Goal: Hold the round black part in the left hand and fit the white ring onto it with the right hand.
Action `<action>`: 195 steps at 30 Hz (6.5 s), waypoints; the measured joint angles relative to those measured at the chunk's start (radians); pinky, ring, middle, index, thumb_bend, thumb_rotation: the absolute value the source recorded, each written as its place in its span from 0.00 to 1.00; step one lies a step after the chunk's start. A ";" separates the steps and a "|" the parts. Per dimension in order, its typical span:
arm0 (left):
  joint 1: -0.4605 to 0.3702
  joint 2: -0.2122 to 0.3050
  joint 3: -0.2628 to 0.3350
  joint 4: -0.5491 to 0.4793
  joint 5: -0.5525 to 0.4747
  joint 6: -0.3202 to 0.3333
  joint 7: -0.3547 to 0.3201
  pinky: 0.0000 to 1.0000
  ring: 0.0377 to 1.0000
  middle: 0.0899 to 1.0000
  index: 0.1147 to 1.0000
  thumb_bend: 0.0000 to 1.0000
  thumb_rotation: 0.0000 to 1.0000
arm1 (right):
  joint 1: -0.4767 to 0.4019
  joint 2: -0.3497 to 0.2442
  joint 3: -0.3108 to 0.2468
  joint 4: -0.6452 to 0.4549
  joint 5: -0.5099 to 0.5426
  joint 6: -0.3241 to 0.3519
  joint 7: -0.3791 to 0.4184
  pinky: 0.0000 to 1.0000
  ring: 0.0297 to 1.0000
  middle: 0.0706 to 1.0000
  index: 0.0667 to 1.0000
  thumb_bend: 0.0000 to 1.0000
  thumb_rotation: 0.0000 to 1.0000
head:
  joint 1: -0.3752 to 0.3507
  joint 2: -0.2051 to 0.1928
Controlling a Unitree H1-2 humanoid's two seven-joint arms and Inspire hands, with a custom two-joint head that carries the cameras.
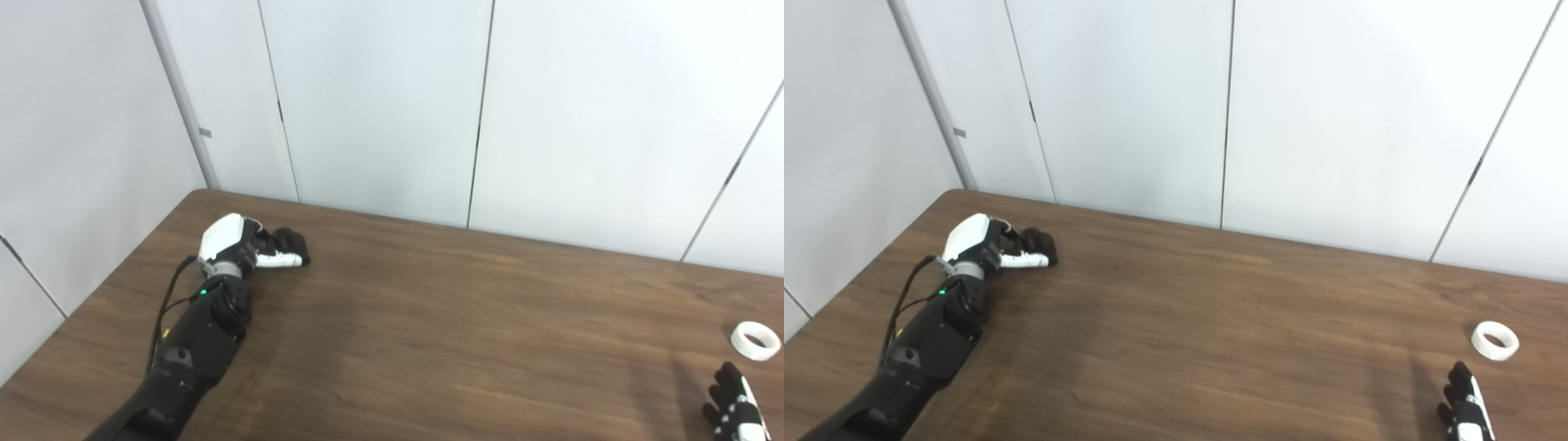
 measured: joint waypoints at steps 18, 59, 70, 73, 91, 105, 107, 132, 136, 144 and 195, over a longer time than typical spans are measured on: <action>0.049 -0.004 -0.003 -0.086 0.010 -0.027 0.024 1.00 0.84 0.70 0.42 0.52 0.05 | 0.000 -0.009 -0.001 0.000 0.009 0.007 0.001 1.00 1.00 1.00 1.00 0.42 1.00 | -0.014 0.005; 0.412 -0.183 -0.240 -0.843 0.324 -0.114 -0.197 1.00 0.84 0.71 0.42 0.52 0.05 | -0.016 0.011 0.037 0.057 -0.047 -0.065 -0.023 1.00 0.99 0.95 0.95 0.55 1.00 | -0.232 0.089; 0.494 -0.238 -0.276 -0.877 0.393 -0.185 -0.235 1.00 0.85 0.73 0.42 0.52 0.06 | -0.027 0.032 0.057 0.024 -0.099 -0.003 -0.045 1.00 0.99 0.93 0.93 0.55 1.00 | -0.285 0.147; 0.504 -0.246 -0.281 -0.878 0.403 -0.196 -0.243 1.00 0.85 0.73 0.42 0.52 0.06 | -0.030 0.042 0.058 0.004 -0.102 0.031 -0.047 1.00 0.98 0.93 0.93 0.55 1.00 | -0.288 0.156; 0.561 -0.275 -0.312 -0.832 0.506 -0.310 -0.207 1.00 0.86 0.73 0.42 0.53 0.06 | -0.044 0.046 0.055 -0.075 -0.120 0.120 -0.048 1.00 0.97 0.93 0.92 0.60 1.00 | -0.327 0.219; 0.566 -0.280 -0.313 -0.787 0.546 -0.339 -0.133 1.00 0.87 0.73 0.42 0.52 0.06 | -0.072 0.013 0.019 -0.085 -0.119 0.121 -0.052 0.95 0.94 0.91 0.90 0.59 0.78 | -0.364 0.218; 0.566 -0.281 -0.313 -0.778 0.550 -0.343 -0.121 1.00 0.86 0.73 0.42 0.52 0.06 | -0.085 0.004 0.008 -0.088 -0.127 0.122 -0.054 0.93 0.94 0.91 0.89 0.62 0.73 | -0.364 0.218; 0.562 -0.273 -0.305 -0.751 0.553 -0.357 -0.094 1.00 0.85 0.73 0.42 0.52 0.06 | -0.362 -0.301 0.021 0.035 -0.529 0.269 -0.030 0.99 1.00 0.96 0.74 0.85 0.31 | -0.524 0.189; 0.562 -0.260 -0.300 -0.746 0.543 -0.377 -0.094 1.00 0.85 0.73 0.42 0.52 0.06 | -0.409 -0.332 0.031 0.083 -0.561 0.307 -0.010 1.00 1.00 0.98 0.71 0.87 0.26 | -0.545 0.190; 0.556 -0.247 -0.292 -0.729 0.534 -0.401 -0.086 1.00 0.84 0.72 0.42 0.52 0.06 | -0.476 -0.374 0.059 0.208 -0.585 0.320 0.020 1.00 1.00 1.00 0.71 0.89 0.24 | -0.591 0.186; 0.552 -0.220 -0.282 -0.713 0.498 -0.427 -0.078 1.00 0.83 0.71 0.42 0.52 0.06 | -0.667 -0.401 0.212 0.593 -0.694 0.387 0.101 1.00 1.00 0.95 0.67 0.87 0.31 | -0.681 0.160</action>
